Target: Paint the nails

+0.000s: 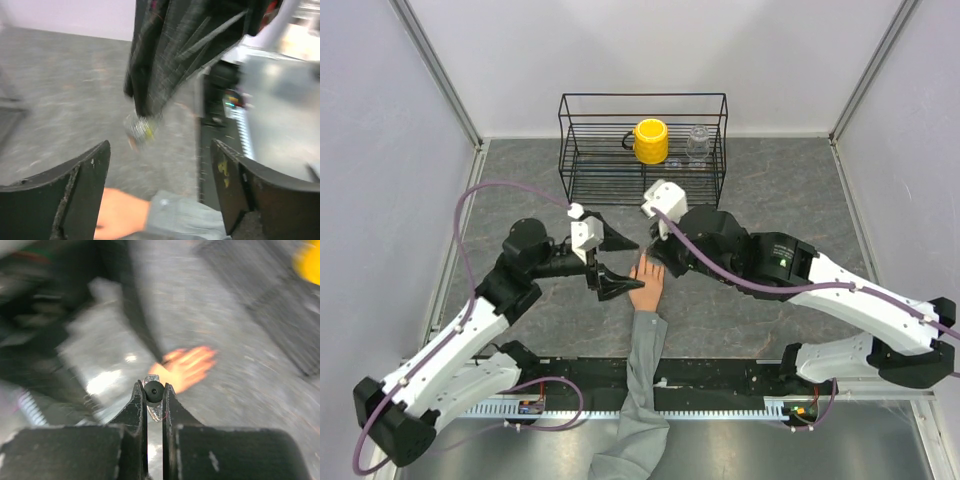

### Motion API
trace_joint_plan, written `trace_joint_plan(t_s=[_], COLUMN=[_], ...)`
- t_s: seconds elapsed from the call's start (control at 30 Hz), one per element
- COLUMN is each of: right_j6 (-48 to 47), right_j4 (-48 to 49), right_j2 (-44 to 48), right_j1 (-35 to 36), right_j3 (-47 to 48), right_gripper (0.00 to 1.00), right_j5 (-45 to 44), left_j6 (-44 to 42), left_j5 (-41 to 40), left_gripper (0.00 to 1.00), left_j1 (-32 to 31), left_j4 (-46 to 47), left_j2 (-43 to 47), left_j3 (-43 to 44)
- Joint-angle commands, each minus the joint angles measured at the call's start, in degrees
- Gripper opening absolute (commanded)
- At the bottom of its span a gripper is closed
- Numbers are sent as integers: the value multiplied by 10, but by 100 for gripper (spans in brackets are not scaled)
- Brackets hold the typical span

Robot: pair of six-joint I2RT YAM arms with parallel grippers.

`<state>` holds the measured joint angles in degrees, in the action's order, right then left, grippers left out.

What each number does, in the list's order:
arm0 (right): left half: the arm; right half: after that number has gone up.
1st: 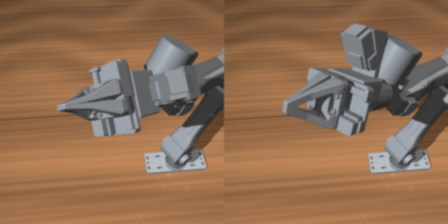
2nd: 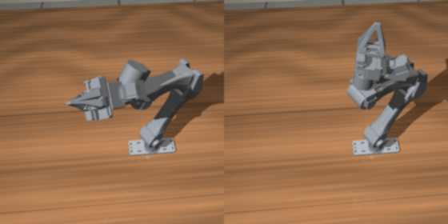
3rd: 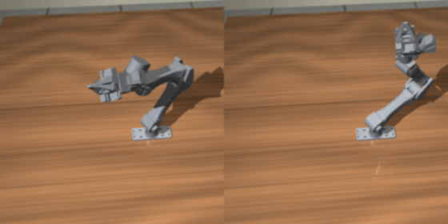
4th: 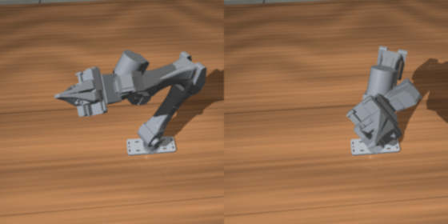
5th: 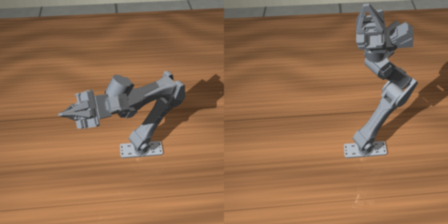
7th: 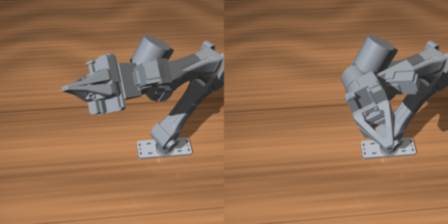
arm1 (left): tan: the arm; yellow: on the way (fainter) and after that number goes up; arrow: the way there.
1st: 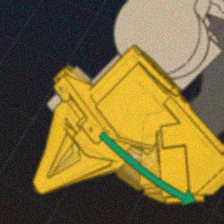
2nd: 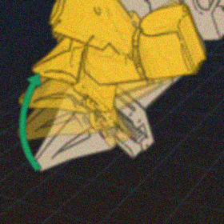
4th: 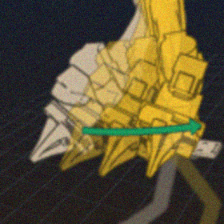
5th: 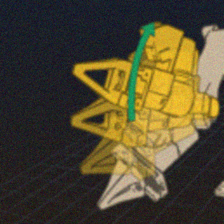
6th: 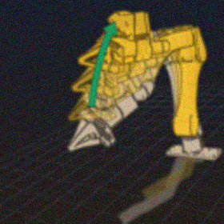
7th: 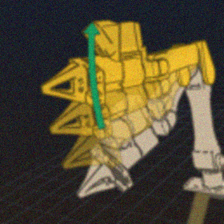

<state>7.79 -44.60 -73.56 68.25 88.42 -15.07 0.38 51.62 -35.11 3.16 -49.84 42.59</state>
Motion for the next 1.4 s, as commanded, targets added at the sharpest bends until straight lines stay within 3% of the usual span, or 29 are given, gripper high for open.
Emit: trace_joint_plan(t_s=[0.0,0.13,0.17,0.23,0.33,0.43,0.63,0.8,1.13,1.37], right_j6=[42,130,150,192,223,253,217,200,206,209], right_j4=[64,101,115,154,208,292,434,464,476,449], right_j2=[54,103,109,117,104,88,61,15,-49,-80], right_j1=[-49,-153,-221,-326,-427,-482,-518,-565,-589,-593], right_j3=[-57,-145,-185,-252,-335,-420,-500,-510,-508,-478], right_gripper=[0,0,0,0,0,0,0,0,0,10], right_j5=[-166,-281,-285,-273,-280,-311,-331,-281,-261,-245], left_j6=[-46,-42,-42,-43,-42,-38,-30,-25,-23,-23], left_j5=[-229,-323,-334,-336,-328,-311,-300,-286,-286,-285], left_gripper=[91,95,95,95,93,91,90,90,89,89], left_j1=[1,1,1,1,1,1,1,1,1,1], left_j4=[5,51,54,53,43,43,51,55,55,56], left_j2=[86,150,156,159,151,148,150,150,151,153], left_j3=[-12,-58,-62,-61,-52,-50,-52,-51,-52,-51])
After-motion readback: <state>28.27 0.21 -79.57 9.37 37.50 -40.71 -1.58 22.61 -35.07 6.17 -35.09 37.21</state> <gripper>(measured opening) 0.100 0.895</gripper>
